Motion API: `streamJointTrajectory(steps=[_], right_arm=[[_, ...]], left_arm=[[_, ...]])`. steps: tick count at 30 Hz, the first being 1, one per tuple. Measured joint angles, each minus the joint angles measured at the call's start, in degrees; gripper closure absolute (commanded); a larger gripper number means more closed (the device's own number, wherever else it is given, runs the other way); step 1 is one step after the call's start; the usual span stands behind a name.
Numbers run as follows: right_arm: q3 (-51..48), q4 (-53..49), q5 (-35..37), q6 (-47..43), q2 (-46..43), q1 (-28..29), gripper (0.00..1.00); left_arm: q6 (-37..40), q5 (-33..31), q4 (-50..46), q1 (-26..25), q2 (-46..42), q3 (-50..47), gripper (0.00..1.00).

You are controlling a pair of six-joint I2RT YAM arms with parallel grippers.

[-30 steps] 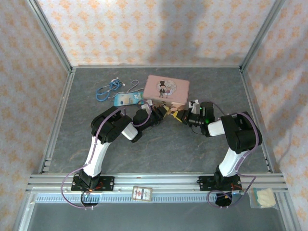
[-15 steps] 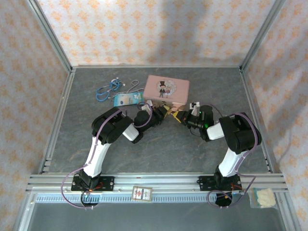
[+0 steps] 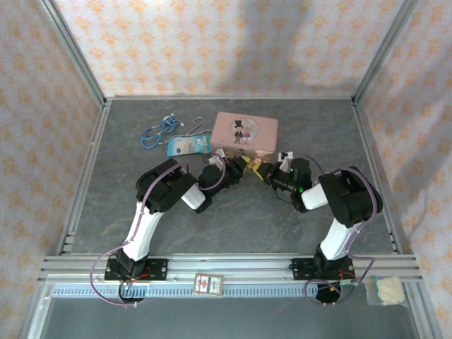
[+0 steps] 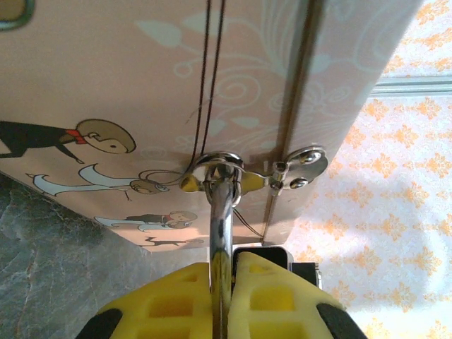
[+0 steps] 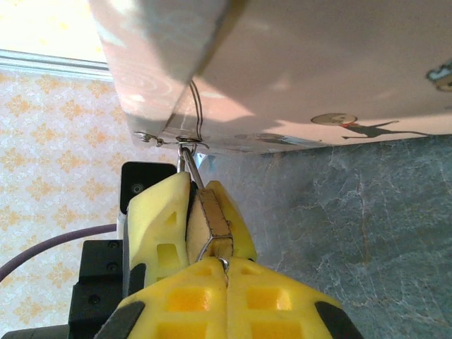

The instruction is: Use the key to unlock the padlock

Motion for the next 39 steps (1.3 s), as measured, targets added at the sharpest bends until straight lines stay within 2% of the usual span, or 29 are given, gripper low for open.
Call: streamJointTrajectory(steps=[7, 13, 20, 26, 30, 39], right_arm=[[0.4, -0.3, -0.1, 1.1, 0.1, 0.0, 1.0], [0.7, -1.8, -2.7, 8.9, 0.1, -0.7, 1.0], [0.6, -1.2, -7.4, 28.5, 0.0, -2.2, 1.0], [-1.2, 9.7, -6.1, 50.6, 0.2, -2.7, 1.0], [-1.4, 16.4, -3.2, 51.1, 1.3, -2.7, 1.0], [-1.4, 22.3, 0.2, 51.1, 5.1, -1.9, 1.0]], left_arm=[[1.0, 0.0, 0.5, 0.0, 0.0, -0.1, 1.0], [5.9, 0.6, 2.0, 0.0, 0.0, -1.2, 1.0], [10.4, 2.6, 5.2, 0.0, 1.4, -0.6, 1.0], [15.1, 3.1, 8.6, 0.2, 1.7, 2.0, 1.0], [17.4, 3.1, 9.7, 0.4, 1.7, 4.0, 1.0], [20.4, 3.1, 9.8, 0.6, 1.8, 4.5, 1.0]])
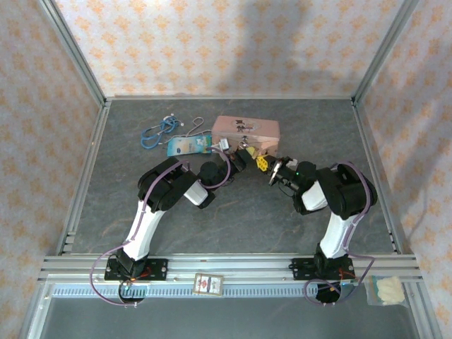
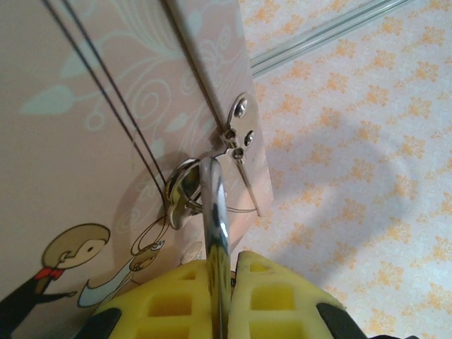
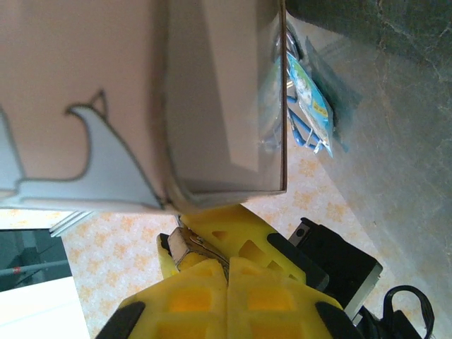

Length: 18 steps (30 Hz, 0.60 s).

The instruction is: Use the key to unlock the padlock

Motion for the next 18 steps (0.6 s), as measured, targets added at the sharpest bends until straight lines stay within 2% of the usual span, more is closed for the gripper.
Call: streamJointTrajectory(steps=[6, 11, 15, 18], right_arm=[[0.0, 0.3, 0.0, 0.0, 0.1, 0.0, 1.0], [0.0, -0.8, -0.5, -1.0, 0.1, 0.0, 0.89], [0.0, -7.5, -0.9, -8.4, -1.8, 0.2, 0.81], [0.1, -16.2, -0.3, -17.5, -5.7, 0.0, 0.73]], left_arm=[[0.0, -0.4, 0.1, 0.0, 0.0, 0.0, 1.0], [-1.4, -0.9, 0.3, 0.0, 0.1, -1.1, 1.0], [-2.0, -1.0, 0.1, -0.4, 0.1, -3.0, 1.0], [-2.6, -1.1, -0.1, -0.8, 0.1, -3.6, 1.0]])
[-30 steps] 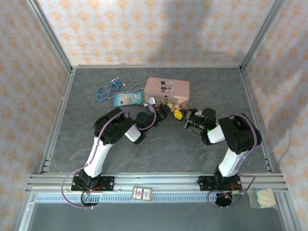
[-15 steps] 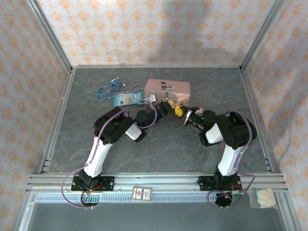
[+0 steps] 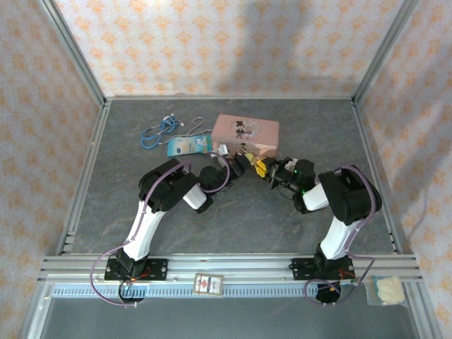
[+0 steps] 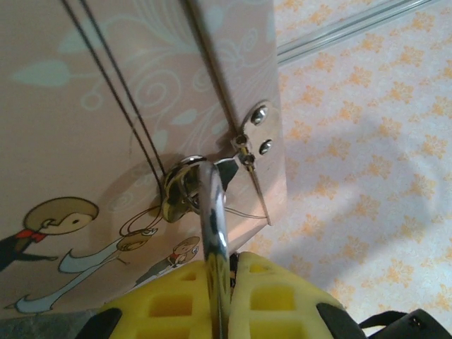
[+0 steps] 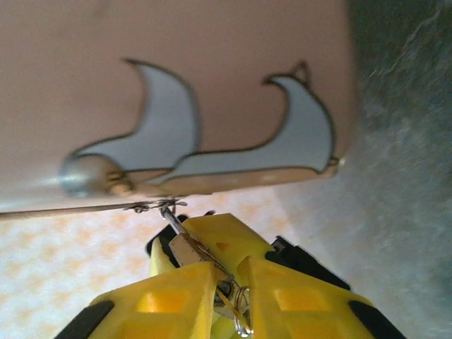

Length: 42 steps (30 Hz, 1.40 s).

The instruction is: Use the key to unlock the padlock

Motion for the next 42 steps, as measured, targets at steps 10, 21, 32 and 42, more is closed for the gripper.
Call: streamJointTrajectory(steps=[10, 21, 32, 42], right_arm=[[4.7, -34.7, 15.0, -33.8, -18.9, -1.1, 0.51], [5.4, -54.4, 25.6, -52.8, -27.4, -1.1, 0.5], [13.4, -63.2, 29.0, -65.1, -27.4, 4.3, 0.43], [23.8, -73.0, 34.4, -75.5, -17.9, 14.8, 0.45]], left_arm=[[-3.0, 0.6, -3.7, -2.7, 0.0, -0.6, 1.0], [-1.3, -1.1, -19.0, -3.8, -0.9, 0.8, 0.93], [0.7, -3.2, -24.6, -3.5, -10.6, -6.1, 0.33], [0.7, -5.9, -25.7, 4.5, -25.6, -19.9, 0.32]])
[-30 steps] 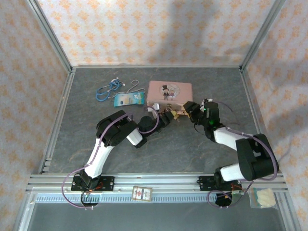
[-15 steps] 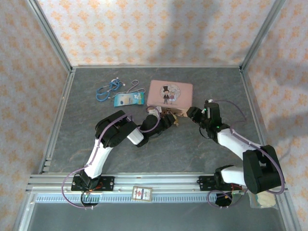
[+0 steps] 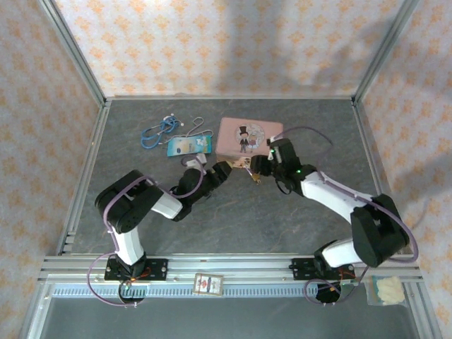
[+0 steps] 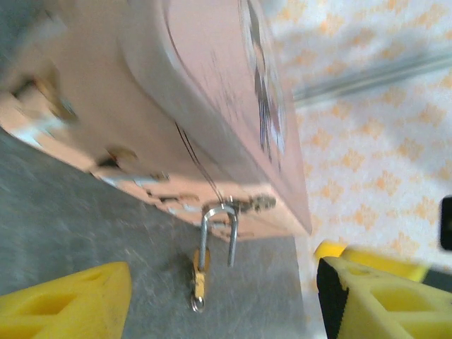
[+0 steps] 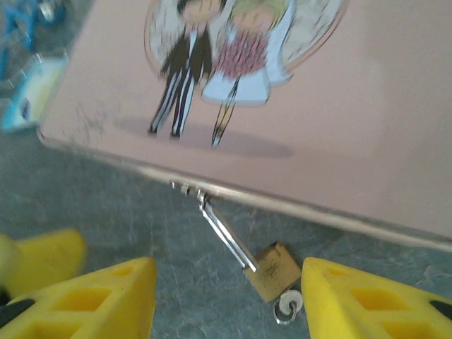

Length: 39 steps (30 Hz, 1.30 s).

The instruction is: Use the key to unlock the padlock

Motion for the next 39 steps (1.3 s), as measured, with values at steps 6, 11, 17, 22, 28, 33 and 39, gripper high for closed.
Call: streamJointTrajectory(steps=[6, 11, 17, 22, 28, 33, 39], right_arm=[[6.8, -7.7, 7.1, -4.9, 10.4, 6.7, 0.46], [12.2, -12.2, 16.7, -7.1, 18.4, 11.3, 0.49], [13.7, -15.4, 27.4, -7.9, 22.5, 12.9, 0.52], [13.9, -15.6, 31.2, -8.5, 23.3, 13.1, 0.58], [13.6, -14.6, 31.4, -9.0, 23.6, 13.1, 0.67], [11.3, -11.6, 31.4, -9.7, 23.6, 13.1, 0.61], [9.8, -8.1, 32.3, -11.3, 23.5, 13.4, 0.72]], left_arm=[[1.0, -1.2, -0.3, 4.6, -2.7, -1.5, 0.33], [1.0, -1.3, -0.1, 5.0, -2.5, -1.5, 0.34], [0.1, -0.7, 2.6, 5.0, -0.7, -1.5, 0.35], [-0.7, 0.0, 3.6, 5.0, -0.3, -1.5, 0.35], [-0.7, 0.0, 4.4, 5.0, -0.3, -1.5, 0.35], [-0.7, 0.0, 4.9, 5.0, -0.3, -1.5, 0.36], [-0.7, -0.1, 5.2, 5.0, -0.3, -1.6, 0.36]])
